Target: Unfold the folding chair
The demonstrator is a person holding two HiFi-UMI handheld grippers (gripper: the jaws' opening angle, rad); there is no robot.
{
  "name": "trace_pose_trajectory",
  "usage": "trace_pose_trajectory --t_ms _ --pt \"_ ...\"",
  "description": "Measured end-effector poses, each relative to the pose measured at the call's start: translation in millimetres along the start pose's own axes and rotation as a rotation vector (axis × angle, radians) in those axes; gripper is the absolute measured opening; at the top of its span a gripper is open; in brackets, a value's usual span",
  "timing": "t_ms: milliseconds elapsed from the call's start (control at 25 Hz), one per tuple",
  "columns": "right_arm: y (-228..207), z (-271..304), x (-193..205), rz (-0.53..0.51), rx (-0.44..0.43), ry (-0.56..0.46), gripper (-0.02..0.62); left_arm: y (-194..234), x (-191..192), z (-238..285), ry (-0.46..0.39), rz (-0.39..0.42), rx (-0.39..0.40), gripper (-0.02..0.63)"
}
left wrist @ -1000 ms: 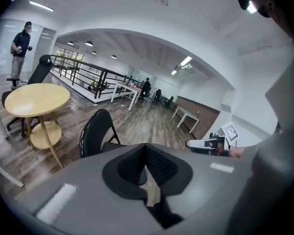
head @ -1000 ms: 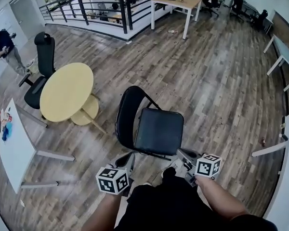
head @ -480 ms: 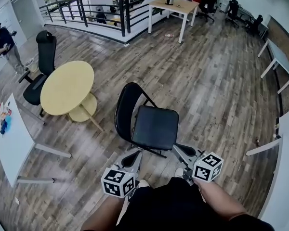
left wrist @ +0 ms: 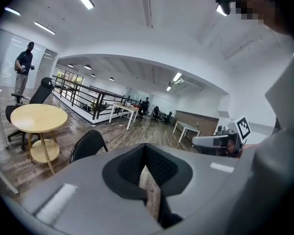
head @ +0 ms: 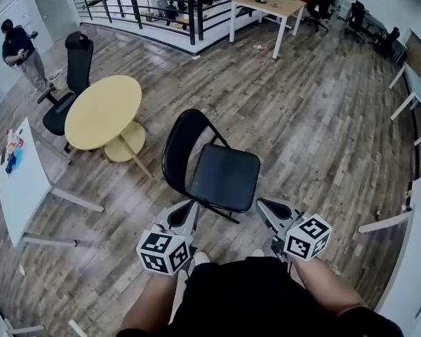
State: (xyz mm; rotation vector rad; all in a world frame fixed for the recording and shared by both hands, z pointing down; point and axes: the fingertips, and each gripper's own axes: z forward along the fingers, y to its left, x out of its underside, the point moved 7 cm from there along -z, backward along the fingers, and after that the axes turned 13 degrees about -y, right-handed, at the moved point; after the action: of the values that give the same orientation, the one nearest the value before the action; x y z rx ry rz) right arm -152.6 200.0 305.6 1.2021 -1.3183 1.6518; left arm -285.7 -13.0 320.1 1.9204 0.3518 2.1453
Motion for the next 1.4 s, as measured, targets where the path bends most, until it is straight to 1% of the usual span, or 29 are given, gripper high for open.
trace_pose_trajectory --t_ms 120,200,280,480,640,840,1400 --pt "-12 -12 2 -0.003 -0.004 0.002 0.005 -19 6 6 -0.008 -0.005 -0.005 0.008" --pt "-19 -19 5 0.001 -0.002 0.003 0.005 -27 10 7 0.002 0.01 -0.004 0.008" --pt "-22 -24 8 0.01 0.003 0.005 0.005 -31 12 6 0.022 0.024 -0.01 0.008" --pt "-25 -34 10 0.021 0.014 -0.001 0.005 -39 14 6 0.052 0.027 -0.015 0.008" --pt "-26 -37 11 0.025 0.014 0.0 0.005 -45 16 11 0.067 0.027 -0.001 0.008" --pt "-24 -37 13 0.011 0.011 -0.002 0.005 -50 20 16 0.089 0.033 0.024 0.008" --pt "-28 -44 17 0.021 0.05 0.022 0.005 -52 17 21 0.092 0.044 0.067 0.008"
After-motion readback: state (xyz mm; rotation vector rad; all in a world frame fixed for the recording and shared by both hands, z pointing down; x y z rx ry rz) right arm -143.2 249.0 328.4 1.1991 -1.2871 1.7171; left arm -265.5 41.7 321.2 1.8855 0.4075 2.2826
